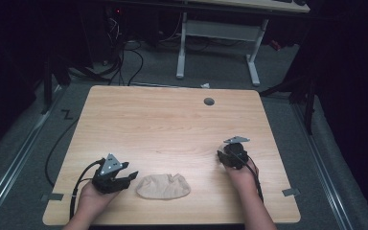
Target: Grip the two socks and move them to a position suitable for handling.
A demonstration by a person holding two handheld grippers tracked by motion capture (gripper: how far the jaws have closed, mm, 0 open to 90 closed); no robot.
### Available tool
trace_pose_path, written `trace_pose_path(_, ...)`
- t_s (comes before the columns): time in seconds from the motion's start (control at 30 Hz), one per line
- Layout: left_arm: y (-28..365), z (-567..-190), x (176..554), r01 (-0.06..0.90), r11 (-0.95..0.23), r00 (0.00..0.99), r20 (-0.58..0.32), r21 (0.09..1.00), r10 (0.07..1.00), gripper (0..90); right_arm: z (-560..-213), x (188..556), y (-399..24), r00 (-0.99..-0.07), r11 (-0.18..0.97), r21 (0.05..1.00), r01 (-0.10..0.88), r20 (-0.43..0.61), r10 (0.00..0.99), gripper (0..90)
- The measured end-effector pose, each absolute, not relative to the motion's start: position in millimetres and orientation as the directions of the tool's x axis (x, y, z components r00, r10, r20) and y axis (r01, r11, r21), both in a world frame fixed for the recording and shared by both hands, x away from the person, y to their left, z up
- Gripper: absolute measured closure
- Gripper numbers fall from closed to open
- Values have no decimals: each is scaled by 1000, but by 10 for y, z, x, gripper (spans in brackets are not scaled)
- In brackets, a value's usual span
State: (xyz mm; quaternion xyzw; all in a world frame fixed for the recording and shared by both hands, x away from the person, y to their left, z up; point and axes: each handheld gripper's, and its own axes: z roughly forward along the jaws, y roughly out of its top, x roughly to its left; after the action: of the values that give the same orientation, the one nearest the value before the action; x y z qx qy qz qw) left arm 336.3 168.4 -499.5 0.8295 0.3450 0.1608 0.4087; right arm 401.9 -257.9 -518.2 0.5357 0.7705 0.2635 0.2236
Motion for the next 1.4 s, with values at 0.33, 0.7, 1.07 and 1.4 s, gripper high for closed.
trace_pose_path(0.33, 1715, -4982, 3375, 443, -413, 700, -19, 796, 714, 477, -5075, 3963, -2612, -339, 297, 672, 679, -71, 938, 836)
trace_pose_path(0.7, 1711, -4988, 3383, 446, -410, 702, -26, 796, 712, 470, -4566, 3766, -2388, -403, 322, 777, 541, -96, 910, 844)
trace_pose_path(1.07, 1708, -4987, 3381, 445, -409, 705, -30, 797, 708, 470, -4228, 3666, -1960, -487, 346, 834, 431, -108, 867, 845)
trace_pose_path(1.4, 1709, -4988, 3383, 444, -408, 706, -32, 798, 707, 469, -4162, 3715, -1501, -562, 347, 857, 380, -84, 823, 846)
